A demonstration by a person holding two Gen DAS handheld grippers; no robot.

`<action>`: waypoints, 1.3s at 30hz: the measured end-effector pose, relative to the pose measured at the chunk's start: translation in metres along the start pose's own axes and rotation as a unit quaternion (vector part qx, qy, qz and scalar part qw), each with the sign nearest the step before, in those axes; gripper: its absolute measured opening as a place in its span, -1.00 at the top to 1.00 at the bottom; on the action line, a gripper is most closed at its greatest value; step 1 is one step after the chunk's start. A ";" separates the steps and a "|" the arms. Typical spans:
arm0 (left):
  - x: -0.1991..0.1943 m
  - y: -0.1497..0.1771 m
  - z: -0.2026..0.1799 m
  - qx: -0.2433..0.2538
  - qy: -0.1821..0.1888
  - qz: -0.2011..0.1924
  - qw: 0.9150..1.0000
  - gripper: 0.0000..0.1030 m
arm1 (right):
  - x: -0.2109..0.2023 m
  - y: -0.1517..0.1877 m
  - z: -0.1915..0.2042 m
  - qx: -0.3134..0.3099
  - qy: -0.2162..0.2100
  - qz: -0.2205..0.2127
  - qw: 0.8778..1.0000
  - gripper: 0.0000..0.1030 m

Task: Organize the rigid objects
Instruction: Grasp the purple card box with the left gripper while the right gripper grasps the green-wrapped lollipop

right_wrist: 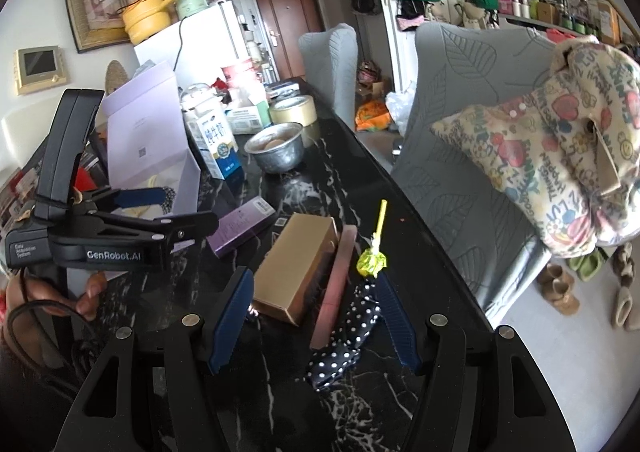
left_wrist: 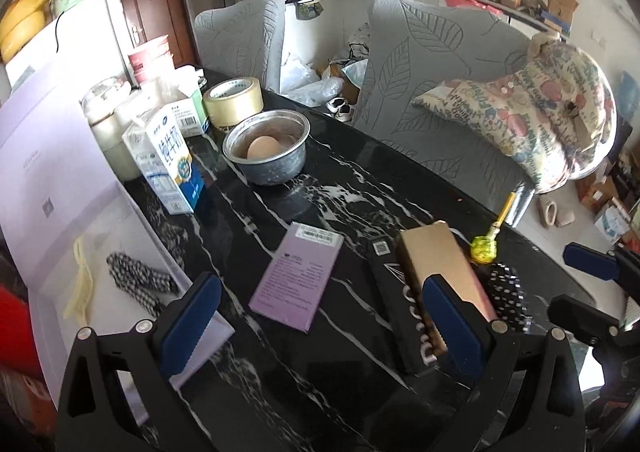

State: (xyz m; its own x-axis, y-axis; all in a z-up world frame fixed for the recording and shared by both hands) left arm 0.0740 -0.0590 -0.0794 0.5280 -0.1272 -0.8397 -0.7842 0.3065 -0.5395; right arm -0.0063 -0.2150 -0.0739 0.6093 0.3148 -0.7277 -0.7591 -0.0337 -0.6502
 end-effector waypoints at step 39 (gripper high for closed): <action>0.100 -0.010 0.006 0.038 0.058 0.137 0.988 0.01 | 0.074 -0.014 -0.052 0.070 0.036 0.069 0.994 0.00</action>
State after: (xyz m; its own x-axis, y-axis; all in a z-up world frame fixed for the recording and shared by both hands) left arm 0.1368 -0.0691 -0.1578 0.2552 -0.1357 -0.9573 -0.8638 0.4129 -0.2888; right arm 0.0609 -0.2404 -0.1299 0.5082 0.2475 -0.8249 -0.8580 0.0628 -0.5097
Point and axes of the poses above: each gripper's, at about its wrist camera, not at the fingertips, and x roughly the way its jaws point, z to its left, y to its underside, the point moved 6 cm from there along x, roughly the way its jaws point, and after that the axes turned 7 degrees about z, right-handed, at the moved point
